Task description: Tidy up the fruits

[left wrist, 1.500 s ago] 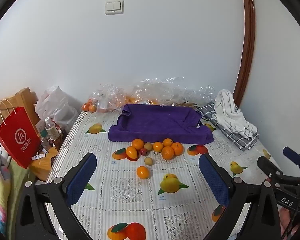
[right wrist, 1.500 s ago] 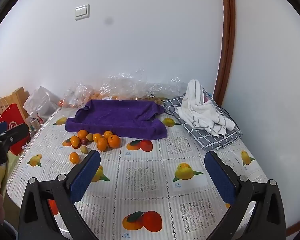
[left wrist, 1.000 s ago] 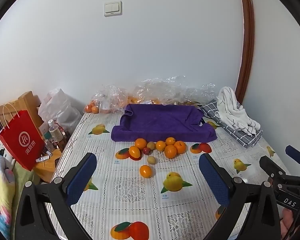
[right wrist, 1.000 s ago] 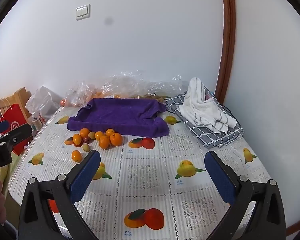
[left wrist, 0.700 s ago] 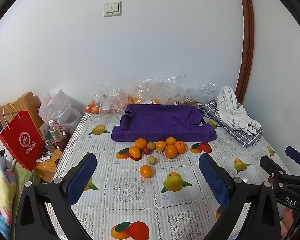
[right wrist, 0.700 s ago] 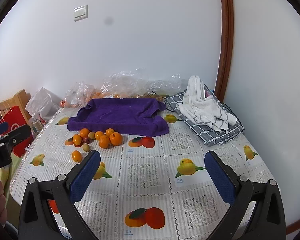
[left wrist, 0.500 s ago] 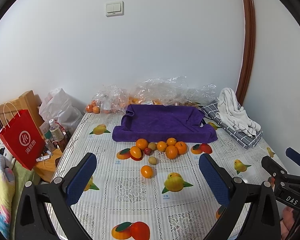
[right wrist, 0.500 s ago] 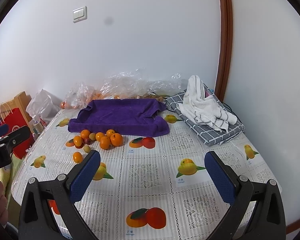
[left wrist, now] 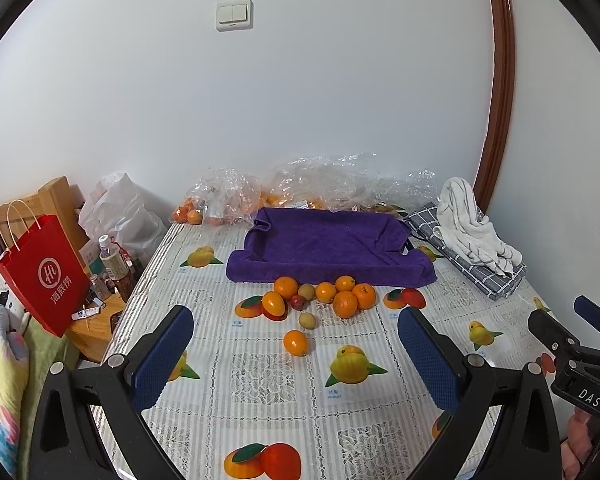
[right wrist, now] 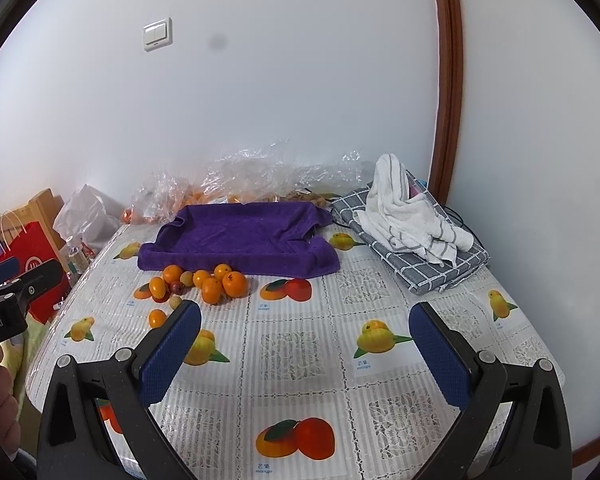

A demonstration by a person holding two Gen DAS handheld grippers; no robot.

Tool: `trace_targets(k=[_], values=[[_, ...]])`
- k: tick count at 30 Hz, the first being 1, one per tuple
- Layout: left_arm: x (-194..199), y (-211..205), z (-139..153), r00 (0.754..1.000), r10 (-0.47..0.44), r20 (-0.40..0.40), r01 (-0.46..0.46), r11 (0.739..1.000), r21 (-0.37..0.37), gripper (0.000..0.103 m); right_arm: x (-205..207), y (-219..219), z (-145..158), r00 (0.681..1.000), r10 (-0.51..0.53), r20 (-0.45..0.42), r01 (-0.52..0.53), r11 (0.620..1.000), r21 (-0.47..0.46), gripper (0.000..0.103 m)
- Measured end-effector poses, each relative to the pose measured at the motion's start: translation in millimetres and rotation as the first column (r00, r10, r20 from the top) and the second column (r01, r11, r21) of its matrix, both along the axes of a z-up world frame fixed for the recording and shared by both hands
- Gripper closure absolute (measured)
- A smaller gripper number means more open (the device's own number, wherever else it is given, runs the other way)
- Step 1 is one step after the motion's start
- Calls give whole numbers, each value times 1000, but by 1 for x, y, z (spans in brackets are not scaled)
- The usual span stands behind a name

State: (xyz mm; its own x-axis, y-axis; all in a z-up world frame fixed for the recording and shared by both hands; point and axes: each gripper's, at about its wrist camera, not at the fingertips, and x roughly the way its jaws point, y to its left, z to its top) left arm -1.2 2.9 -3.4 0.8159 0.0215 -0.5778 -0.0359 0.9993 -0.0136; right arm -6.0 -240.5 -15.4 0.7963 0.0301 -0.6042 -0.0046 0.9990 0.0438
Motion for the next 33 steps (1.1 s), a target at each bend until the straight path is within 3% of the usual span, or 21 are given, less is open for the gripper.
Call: trace_targets(k=[33], values=[[-6, 12, -3, 1000, 2, 3, -2, 1000, -18, 0, -2, 6, -6, 1000, 17, -11, -17, 1000, -12, 1]])
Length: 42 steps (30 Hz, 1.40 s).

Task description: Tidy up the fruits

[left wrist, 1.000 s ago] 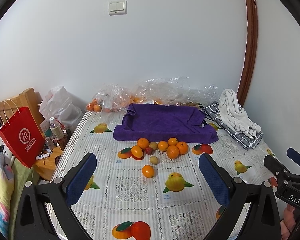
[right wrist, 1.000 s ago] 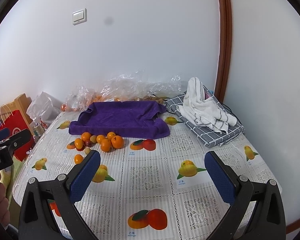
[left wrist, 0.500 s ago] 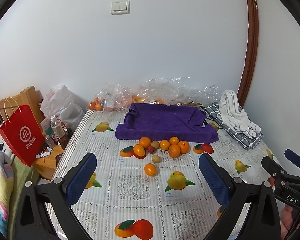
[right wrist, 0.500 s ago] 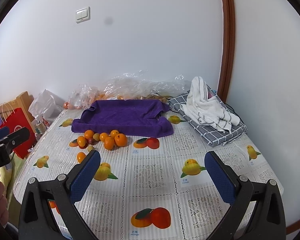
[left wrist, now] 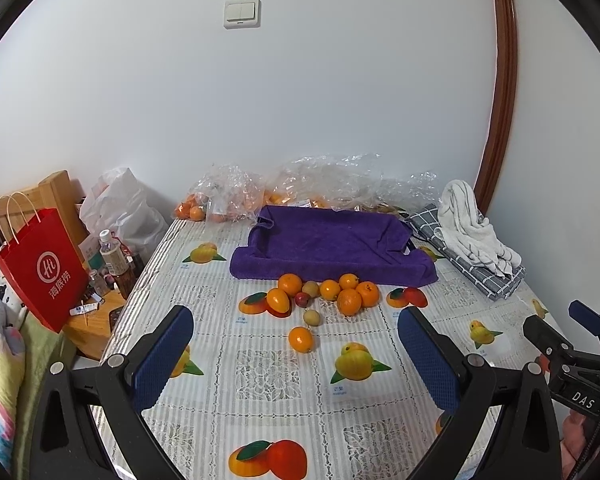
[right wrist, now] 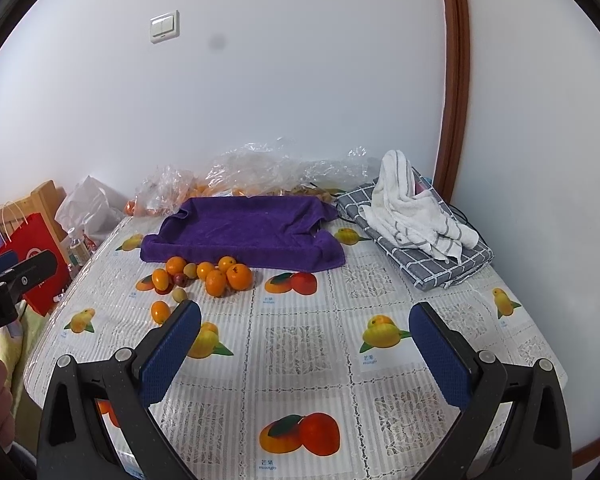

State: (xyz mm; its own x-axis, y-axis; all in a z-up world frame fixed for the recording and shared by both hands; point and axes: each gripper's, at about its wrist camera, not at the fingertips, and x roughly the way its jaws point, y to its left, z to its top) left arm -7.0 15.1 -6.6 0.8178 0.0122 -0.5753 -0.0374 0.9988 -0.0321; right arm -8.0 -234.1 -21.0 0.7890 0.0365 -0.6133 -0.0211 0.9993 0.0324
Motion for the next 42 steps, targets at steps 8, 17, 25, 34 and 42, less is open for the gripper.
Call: trace_targets(k=[8, 17, 25, 34, 42], values=[[2, 3, 3, 1000, -1, 5, 1, 1000, 4, 0, 2, 4, 0, 1000, 0, -6, 0, 1000, 0, 1], [-1, 10, 7, 1000, -1, 27, 2, 1000, -11, 0, 4, 9, 3, 1000, 6, -4, -6, 1000, -22, 1], [-3, 11, 9, 997, 3, 77, -3, 1000, 1, 0, 11, 9, -1, 1000, 11, -14, -11, 1000, -9, 1], [14, 22, -19, 999, 19, 45, -18, 1000, -10, 0, 29, 9, -19, 999, 7, -43, -6, 1000, 20, 2], [41, 44, -65, 997, 17, -70, -19, 999, -27, 3, 52, 17, -51, 996, 38, -75, -36, 999, 35, 3]])
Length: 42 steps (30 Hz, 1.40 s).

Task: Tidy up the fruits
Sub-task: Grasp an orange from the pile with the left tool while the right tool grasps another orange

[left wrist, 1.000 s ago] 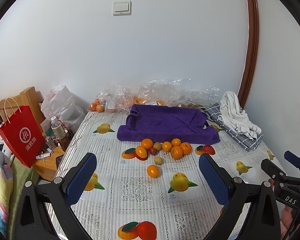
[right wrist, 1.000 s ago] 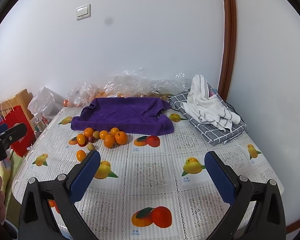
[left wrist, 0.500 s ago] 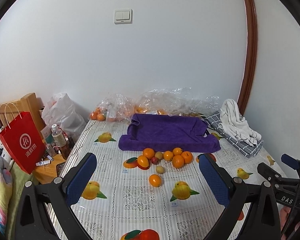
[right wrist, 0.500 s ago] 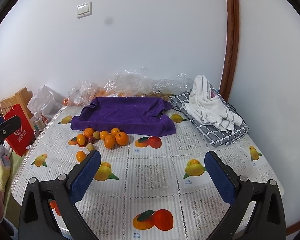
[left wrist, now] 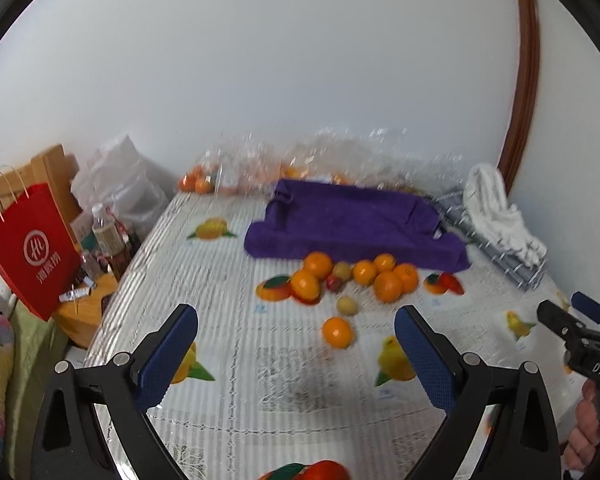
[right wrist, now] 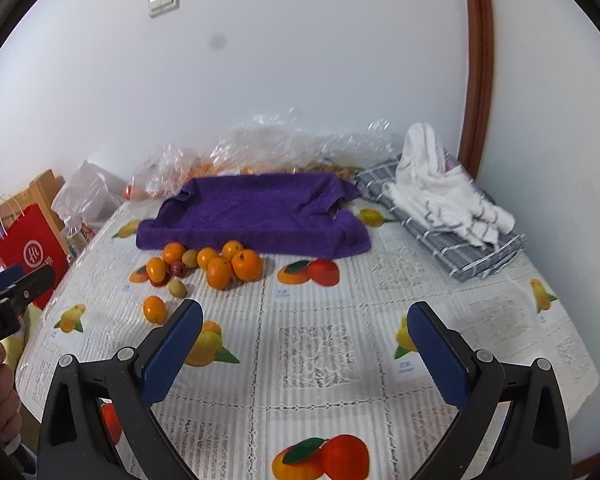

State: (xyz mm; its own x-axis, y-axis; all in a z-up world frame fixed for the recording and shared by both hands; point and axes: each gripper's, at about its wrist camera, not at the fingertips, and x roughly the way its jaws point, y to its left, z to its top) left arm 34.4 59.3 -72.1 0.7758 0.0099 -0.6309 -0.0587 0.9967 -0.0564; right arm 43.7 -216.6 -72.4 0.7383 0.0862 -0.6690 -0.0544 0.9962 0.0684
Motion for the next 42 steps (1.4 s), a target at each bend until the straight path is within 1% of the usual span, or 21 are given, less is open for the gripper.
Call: trace_targets(k=[2, 3, 5, 8, 13, 15, 17, 18, 19, 21, 23, 24, 25, 28, 29, 31, 32, 33, 35, 38, 42], values=[[8, 8, -16, 998, 0, -55, -1, 1000, -7, 4, 7, 3, -13, 1000, 11, -25, -12, 1000, -6, 7], [10, 10, -21, 998, 0, -68, -1, 1000, -11, 7, 10, 5, -19, 999, 15, -35, -16, 1000, -12, 10], [14, 15, -37, 994, 0, -106, -2, 1000, -18, 11, 15, 7, -30, 999, 23, -50, -24, 999, -25, 12], [19, 13, -54, 989, -31, -144, 27, 999, -28, 11, 18, 7, -45, 999, 29, -45, -30, 999, -25, 16], [34, 5, -77, 978, -75, -195, 53, 992, -117, 11, 26, 7, -65, 997, 44, -67, -46, 998, -39, 17], [40, -2, -81, 979, -71, -193, 51, 993, -109, 11, 29, 7, -71, 996, 50, -75, -54, 998, -44, 21], [48, -10, -86, 976, -96, -194, 75, 991, -114, 12, 31, 6, -76, 994, 57, -94, -63, 996, -56, 25], [53, -13, -89, 974, -108, -200, 83, 989, -126, 15, 33, 7, -78, 992, 64, -108, -71, 996, -60, 26], [57, -16, -91, 972, -109, -210, 83, 988, -127, 16, 34, 7, -81, 989, 74, -124, -82, 995, -61, 27], [68, -22, -99, 964, -106, -244, 82, 991, -105, 17, 35, 6, -84, 987, 85, -134, -93, 994, -57, 28], [76, -29, -105, 957, -109, -270, 86, 992, -95, 18, 38, 3, -88, 984, 89, -151, -97, 994, -43, 29], [78, -29, -107, 956, -102, -274, 79, 993, -92, 19, 39, 2, -90, 983, 91, -162, -98, 995, -33, 33], [80, -30, -108, 960, -95, -265, 73, 993, -93, 21, 41, 0, -92, 980, 91, -174, -96, 995, -16, 36], [86, -33, -111, 960, -90, -266, 72, 995, -76, 22, 51, 0, -97, 975, 92, -202, -91, 996, 12, 38], [89, -34, -111, 961, -91, -260, 75, 995, -70, 24, 54, 2, -98, 976, 90, -196, -90, 996, 8, 38], [92, -34, -110, 963, -96, -252, 79, 994, -76, 41, 59, 5, -96, 979, 90, -181, -91, 996, 4, 41], [94, -34, -109, 961, -119, -249, 100, 991, -88, 59, 62, 8, -95, 980, 98, -174, -98, 995, 11, 42], [96, -34, -109, 957, -142, -252, 120, 987, -102, 70, 65, 9, -94, 979, 105, -173, -103, 994, 21, 42], [99, -29, -108, 954, -156, -256, 130, 985, -114, 70, 76, 15, -92, 976, 124, -178, -117, 992, 51, 42], [100, -19, -102, 963, -122, -242, 105, 991, -78, 70, 93, 28, -90, 970, 154, -191, -141, 987, 78, 46], [102, -1, -96, 964, -98, -246, 87, 995, -56, 70, 115, 44, -91, 968, 167, -188, -160, 986, 51, 52]])
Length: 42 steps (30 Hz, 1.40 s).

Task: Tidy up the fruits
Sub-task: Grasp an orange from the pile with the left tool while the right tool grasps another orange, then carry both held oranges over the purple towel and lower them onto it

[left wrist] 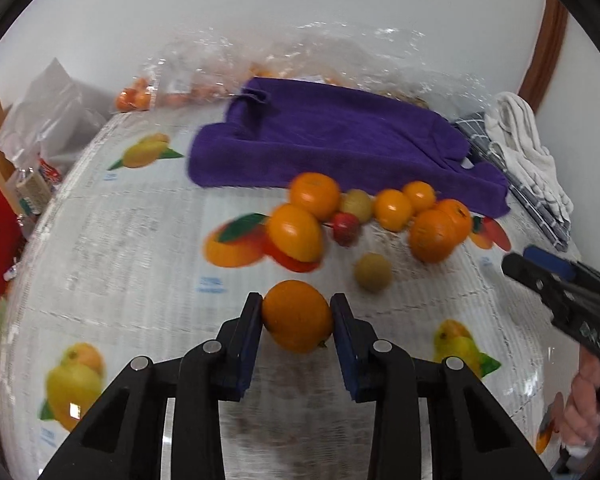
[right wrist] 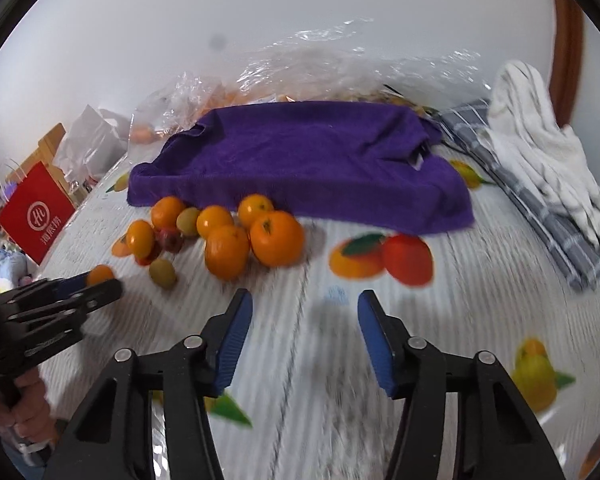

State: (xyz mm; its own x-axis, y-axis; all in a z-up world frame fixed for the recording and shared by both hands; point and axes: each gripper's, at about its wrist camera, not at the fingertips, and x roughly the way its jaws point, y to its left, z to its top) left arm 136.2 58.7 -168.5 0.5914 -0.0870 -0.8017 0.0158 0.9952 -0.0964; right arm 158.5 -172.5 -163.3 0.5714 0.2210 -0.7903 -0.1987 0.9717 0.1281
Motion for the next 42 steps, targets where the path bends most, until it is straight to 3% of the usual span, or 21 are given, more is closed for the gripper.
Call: trace_targets(k=[6, 14, 19, 21, 23, 31, 42], values=[[2, 24, -2, 998, 54, 15, -55, 997, 47, 70, 31, 18, -24, 996, 59, -61, -62, 997, -52, 61], [10, 36, -13, 998, 54, -34, -54, 999, -8, 70, 56, 33, -38, 993, 81, -84, -87, 994, -66, 61], [9, 39, -16, 997, 58, -43, -59, 998, -36, 70, 66, 39, -41, 993, 83, -86, -88, 995, -47, 53], [7, 37, -15, 997, 55, -44, -57, 998, -27, 70, 70, 42, -42, 994, 77, -83, -81, 995, -52, 61], [5, 36, -15, 997, 56, -47, -57, 998, -18, 70, 70, 41, -42, 994, 83, -75, -87, 994, -59, 61], [-6, 29, -3, 998, 46, -40, -47, 999, -2, 70, 41, 16, -23, 997, 49, -54, -52, 997, -51, 62], [-2, 2, 56, 999, 23, 34, -23, 1000, 14, 70, 13, -12, 24, 1000, 3, 10, -2, 999, -34, 62]])
